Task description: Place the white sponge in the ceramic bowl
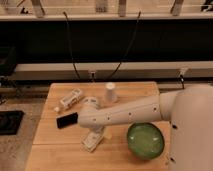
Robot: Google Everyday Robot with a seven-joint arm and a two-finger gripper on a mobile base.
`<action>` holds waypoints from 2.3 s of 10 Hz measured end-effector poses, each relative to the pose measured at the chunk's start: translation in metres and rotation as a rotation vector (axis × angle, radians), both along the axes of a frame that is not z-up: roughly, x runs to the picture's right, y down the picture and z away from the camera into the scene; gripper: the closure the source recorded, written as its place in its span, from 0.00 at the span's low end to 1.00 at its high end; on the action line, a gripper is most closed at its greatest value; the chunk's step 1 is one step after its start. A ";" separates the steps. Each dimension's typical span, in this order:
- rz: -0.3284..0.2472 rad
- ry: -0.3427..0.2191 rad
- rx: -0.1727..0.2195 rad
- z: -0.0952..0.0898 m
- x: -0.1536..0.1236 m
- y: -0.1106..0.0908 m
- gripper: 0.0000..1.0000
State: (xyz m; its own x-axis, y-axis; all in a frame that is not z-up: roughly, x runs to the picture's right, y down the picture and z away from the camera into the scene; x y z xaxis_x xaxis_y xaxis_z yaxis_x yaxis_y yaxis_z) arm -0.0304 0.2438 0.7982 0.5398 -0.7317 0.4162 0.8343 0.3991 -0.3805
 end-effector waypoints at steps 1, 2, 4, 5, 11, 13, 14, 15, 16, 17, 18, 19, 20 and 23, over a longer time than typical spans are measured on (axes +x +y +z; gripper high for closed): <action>-0.009 -0.009 -0.003 0.001 -0.002 0.001 0.20; -0.015 -0.017 -0.008 0.002 -0.001 0.003 0.20; -0.032 -0.031 -0.012 0.004 -0.002 0.005 0.20; -0.044 -0.039 -0.015 0.005 -0.004 0.006 0.20; -0.067 -0.069 -0.025 0.012 -0.004 0.011 0.20; -0.080 -0.077 -0.029 0.013 -0.002 0.013 0.20; -0.083 -0.083 -0.029 0.015 -0.003 0.013 0.20; -0.084 -0.087 -0.030 0.015 -0.003 0.014 0.20; -0.087 -0.091 -0.031 0.016 -0.003 0.014 0.20; -0.094 -0.095 -0.033 0.017 -0.002 0.015 0.20; -0.096 -0.100 -0.034 0.018 -0.002 0.015 0.20; -0.098 -0.102 -0.035 0.018 -0.001 0.016 0.20; -0.100 -0.106 -0.036 0.019 -0.001 0.016 0.20; -0.109 -0.116 -0.037 0.021 -0.001 0.016 0.20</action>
